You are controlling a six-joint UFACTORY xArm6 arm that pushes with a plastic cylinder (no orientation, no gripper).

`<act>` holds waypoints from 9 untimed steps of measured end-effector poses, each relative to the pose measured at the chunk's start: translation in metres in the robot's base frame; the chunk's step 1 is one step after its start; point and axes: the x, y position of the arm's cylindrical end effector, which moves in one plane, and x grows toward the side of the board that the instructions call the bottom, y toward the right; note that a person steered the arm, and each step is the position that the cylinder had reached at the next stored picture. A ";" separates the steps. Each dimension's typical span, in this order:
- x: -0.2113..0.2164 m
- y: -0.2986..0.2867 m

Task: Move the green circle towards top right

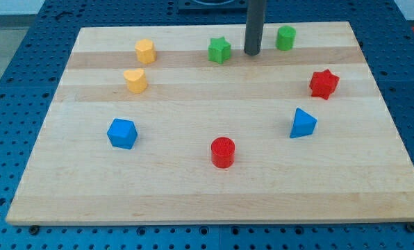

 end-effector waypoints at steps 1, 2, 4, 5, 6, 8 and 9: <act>0.000 0.025; 0.000 0.037; -0.022 0.037; -0.024 0.037; -0.024 0.038; -0.022 0.078; -0.022 0.078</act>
